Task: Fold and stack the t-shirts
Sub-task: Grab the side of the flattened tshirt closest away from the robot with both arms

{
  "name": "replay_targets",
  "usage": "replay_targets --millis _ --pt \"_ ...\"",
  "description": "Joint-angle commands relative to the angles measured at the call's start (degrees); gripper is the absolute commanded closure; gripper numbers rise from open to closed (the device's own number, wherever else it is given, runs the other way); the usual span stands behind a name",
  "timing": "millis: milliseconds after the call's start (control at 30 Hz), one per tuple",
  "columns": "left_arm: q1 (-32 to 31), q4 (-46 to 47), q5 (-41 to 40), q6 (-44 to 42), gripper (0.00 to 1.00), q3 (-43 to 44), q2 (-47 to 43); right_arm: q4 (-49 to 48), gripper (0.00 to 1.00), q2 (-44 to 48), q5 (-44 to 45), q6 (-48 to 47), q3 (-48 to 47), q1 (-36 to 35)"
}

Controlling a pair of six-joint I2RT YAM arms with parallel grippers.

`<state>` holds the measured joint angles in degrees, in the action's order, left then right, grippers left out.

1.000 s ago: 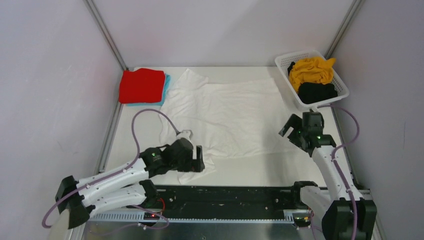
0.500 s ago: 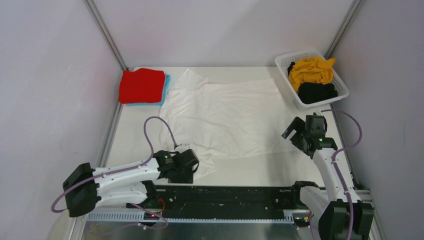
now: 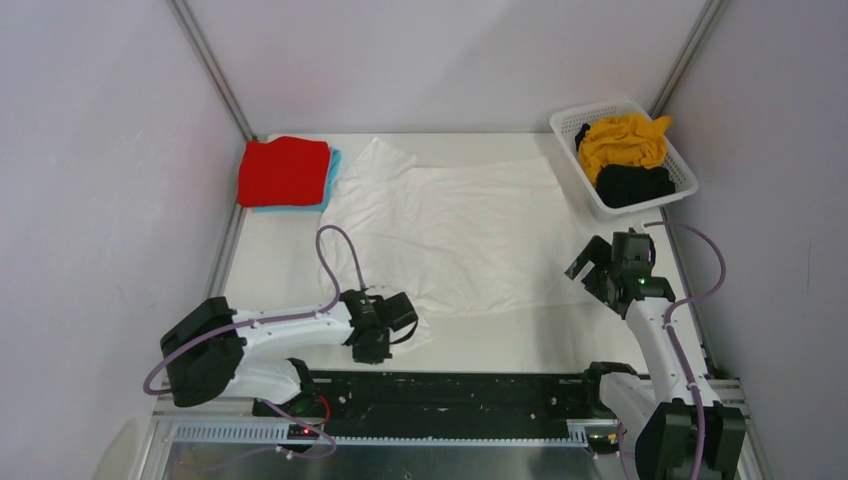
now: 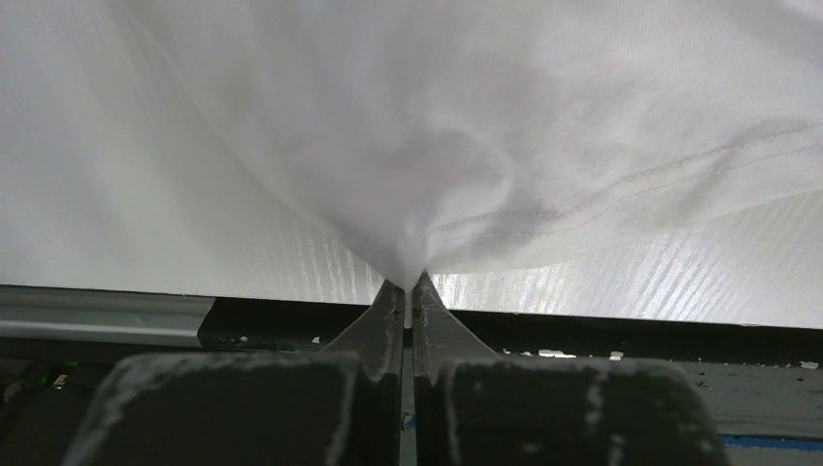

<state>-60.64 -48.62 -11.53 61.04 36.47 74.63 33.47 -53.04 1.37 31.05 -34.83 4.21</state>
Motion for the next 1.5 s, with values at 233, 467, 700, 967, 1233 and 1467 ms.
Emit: replay_targets --millis 233,467,700,967,1233,1467 --pt "-0.18 0.26 -8.13 -0.99 1.0 -3.38 -5.5 -1.17 0.06 -3.17 5.98 4.36 2.19 5.12" --pt "-0.17 1.18 -10.7 -2.1 1.0 -3.18 -7.01 -4.87 0.23 -10.45 3.67 5.87 2.93 5.34" --pt "-0.18 2.66 -9.3 -1.81 1.0 -4.13 -7.53 -6.69 0.26 -11.75 2.52 7.58 4.58 5.39" --pt "-0.18 2.93 -8.69 -1.81 1.0 -4.84 -8.2 -10.02 0.39 -14.16 1.35 8.6 6.19 5.46" --pt "-0.18 2.9 -7.88 -1.25 1.0 -5.25 -9.65 -12.38 0.75 -16.33 1.04 8.77 6.68 5.46" --pt "-0.22 2.7 -4.39 -2.51 1.0 -6.23 -14.08 -5.96 1.0 -8.19 2.78 8.79 6.86 5.5"
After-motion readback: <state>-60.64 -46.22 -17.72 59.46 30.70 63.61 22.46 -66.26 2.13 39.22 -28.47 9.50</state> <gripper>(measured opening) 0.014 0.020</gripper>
